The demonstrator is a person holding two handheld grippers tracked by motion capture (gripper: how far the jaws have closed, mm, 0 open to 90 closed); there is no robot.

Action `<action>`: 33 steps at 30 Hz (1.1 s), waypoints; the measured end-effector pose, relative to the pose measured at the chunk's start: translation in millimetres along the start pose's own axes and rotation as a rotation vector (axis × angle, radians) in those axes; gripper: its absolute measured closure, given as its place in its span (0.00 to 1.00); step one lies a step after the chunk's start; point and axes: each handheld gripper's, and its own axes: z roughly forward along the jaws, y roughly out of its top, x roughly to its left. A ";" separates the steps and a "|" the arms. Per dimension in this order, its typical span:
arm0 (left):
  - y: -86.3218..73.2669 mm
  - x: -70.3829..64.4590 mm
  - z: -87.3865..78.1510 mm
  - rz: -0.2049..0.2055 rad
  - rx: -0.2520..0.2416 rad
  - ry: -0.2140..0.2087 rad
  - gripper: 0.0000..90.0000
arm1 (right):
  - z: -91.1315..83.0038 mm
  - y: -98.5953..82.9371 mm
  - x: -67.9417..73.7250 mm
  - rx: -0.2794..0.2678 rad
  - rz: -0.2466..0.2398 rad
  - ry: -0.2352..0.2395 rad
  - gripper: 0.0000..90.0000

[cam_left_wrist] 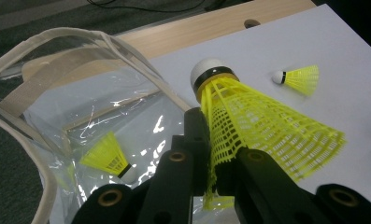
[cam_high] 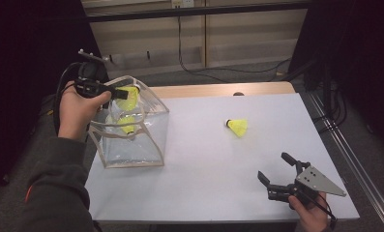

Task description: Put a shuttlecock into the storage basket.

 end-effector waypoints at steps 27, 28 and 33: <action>-8.9 16.5 5.0 -0.030 0.001 0.044 0.97 | -0.5 0.1 -0.3 -0.002 0.000 -0.002 0.03; -9.5 17.8 5.1 -0.031 0.001 0.048 0.97 | -0.4 0.1 -0.1 -0.002 0.002 -0.001 0.03; -12.4 22.4 8.2 -0.048 0.000 0.059 0.97 | -0.1 0.0 0.1 0.001 -0.002 -0.001 0.03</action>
